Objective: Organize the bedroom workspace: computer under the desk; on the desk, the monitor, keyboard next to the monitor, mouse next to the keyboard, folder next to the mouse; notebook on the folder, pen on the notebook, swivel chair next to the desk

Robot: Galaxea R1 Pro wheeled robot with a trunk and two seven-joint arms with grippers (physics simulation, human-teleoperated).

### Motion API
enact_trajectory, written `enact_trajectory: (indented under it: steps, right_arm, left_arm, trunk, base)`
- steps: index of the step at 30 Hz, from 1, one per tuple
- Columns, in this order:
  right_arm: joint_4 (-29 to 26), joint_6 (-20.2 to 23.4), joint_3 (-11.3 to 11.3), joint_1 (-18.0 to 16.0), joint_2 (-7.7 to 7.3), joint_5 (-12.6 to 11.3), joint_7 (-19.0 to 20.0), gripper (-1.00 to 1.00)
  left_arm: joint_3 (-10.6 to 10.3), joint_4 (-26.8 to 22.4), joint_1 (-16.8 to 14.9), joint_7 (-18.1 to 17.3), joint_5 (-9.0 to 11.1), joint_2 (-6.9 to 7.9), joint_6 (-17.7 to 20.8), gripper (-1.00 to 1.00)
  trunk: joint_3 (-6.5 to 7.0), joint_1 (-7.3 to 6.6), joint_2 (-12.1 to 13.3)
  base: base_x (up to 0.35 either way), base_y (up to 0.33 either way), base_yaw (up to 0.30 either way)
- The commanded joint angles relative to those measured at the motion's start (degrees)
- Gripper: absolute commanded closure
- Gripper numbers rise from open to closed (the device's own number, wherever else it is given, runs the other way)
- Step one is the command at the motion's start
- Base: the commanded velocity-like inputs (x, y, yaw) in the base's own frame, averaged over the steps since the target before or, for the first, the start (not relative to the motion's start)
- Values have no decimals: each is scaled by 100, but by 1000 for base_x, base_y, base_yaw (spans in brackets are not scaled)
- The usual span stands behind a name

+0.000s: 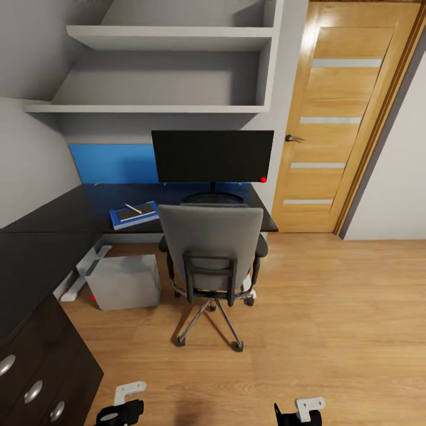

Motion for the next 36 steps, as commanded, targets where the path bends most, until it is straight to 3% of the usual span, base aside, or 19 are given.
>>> enact_trajectory:
  steps: [1,36]
  right_arm:
    - [14,-26,51,-6,1,-50,-7,-100]
    - [14,-26,51,-6,1,-50,-7,-100]
  left_arm:
    - [-48,-2,-1,15,47,3,-13,-100]
    - [-65,-2,-2,-49,34,-16,15,-100]
  trunk:
    - [13,-23,39]
    - [642,-792,1443]
  base:
    - [0,0,0]
    - [0,0,0]
